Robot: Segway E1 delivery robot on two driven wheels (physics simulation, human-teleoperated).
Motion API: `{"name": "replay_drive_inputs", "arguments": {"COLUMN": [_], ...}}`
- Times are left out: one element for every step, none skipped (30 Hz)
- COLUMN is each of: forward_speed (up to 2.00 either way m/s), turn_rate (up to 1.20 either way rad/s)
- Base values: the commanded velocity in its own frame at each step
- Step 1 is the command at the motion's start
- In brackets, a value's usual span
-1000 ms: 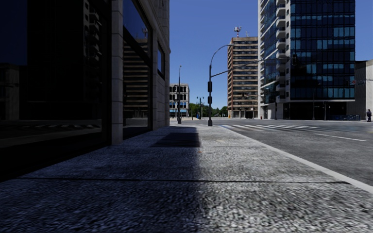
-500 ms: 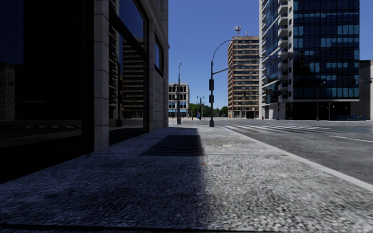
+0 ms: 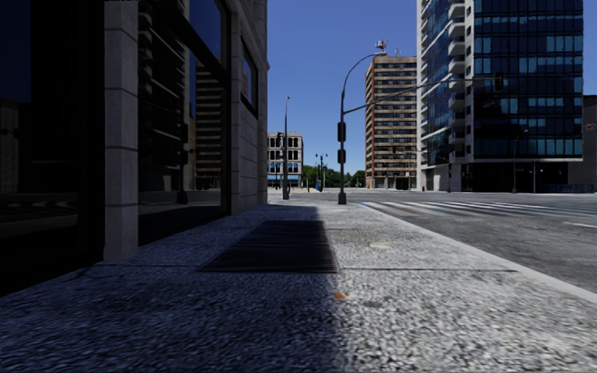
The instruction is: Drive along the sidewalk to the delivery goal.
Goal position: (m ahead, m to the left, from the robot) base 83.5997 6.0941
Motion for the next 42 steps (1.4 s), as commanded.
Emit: {"name": "replay_drive_inputs", "arguments": {"forward_speed": [2.0,2.0,2.0,2.0,2.0,2.0,2.0,2.0,2.0,2.0,2.0,2.0,2.0,2.0,2.0,2.0,2.0,2.0,2.0,2.0,2.0,2.0,2.0,2.0,2.0,2.0,2.0,2.0,2.0,2.0,2.0,2.0,2.0,2.0,2.0,2.0,2.0,2.0,2.0,2.0,2.0,2.0], "turn_rate": [0.0,0.0,0.0,0.0,0.0,0.0,0.0,0.0,0.0,0.0,0.0,0.0,0.0,0.0,0.0,0.0,0.0,0.0,0.0,0.0,0.0,0.0,0.0,0.0,0.0,0.0,0.0,0.0,0.0,0.0,0.0,0.0,0.0,0.0,0.0,0.0,0.0,0.0,0.0,0.0,0.0,0.0]}}
